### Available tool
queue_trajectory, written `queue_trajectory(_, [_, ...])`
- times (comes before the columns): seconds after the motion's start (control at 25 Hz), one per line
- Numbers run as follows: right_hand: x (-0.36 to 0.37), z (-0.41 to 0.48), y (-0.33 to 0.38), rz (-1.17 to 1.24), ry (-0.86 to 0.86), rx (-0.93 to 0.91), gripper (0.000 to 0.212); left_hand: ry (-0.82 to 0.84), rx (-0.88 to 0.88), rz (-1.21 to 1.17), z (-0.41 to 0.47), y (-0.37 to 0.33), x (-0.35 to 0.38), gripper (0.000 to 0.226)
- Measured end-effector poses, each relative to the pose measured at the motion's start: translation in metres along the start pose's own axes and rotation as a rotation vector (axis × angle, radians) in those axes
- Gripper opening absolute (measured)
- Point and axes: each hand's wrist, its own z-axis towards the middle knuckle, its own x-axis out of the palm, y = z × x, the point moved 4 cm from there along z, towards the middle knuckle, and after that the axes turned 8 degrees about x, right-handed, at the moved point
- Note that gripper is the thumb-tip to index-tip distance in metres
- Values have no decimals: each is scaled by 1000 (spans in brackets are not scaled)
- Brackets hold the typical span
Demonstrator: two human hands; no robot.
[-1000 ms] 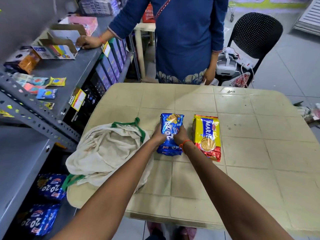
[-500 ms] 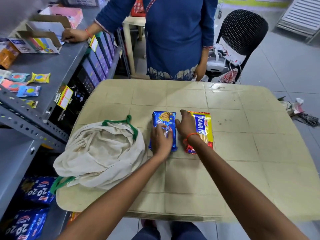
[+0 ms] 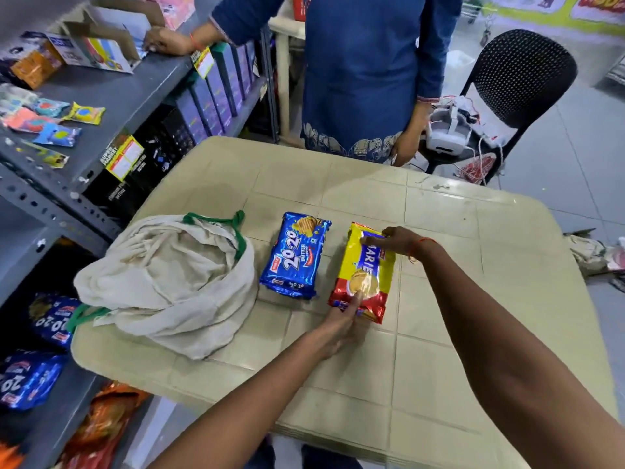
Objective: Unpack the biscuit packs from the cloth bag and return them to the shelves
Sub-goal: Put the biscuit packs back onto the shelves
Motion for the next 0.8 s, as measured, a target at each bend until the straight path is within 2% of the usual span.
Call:
queue_trajectory(0.16, [4, 20, 4, 73, 124, -2, 63, -50, 50, -98, 9, 10, 2, 62])
queue_trajectory(0.28, [9, 18, -1, 182, 179, 18, 58, -93, 88, -225, 4, 7, 4, 67])
queue_trajectory(0.36, [12, 11, -14, 232, 205, 38, 56, -126, 98, -320, -6, 5, 4, 84])
queue_trajectory(0.52, [18, -2, -45, 253, 253, 83, 61, -161, 126, -411, -27, 7, -5, 132])
queue_trajectory(0.6, [9, -12, -46, 271, 280, 77, 51, -143, 149, -442, -35, 6, -6, 129])
queue_trajectory(0.72, [-18, -36, -26, 264, 318, 24, 36, -111, 203, -492, -52, -7, -15, 105])
queue_trajectory(0.8, [-32, -49, -6, 275, 338, -22, 31, -123, 225, -513, -65, -18, -28, 104])
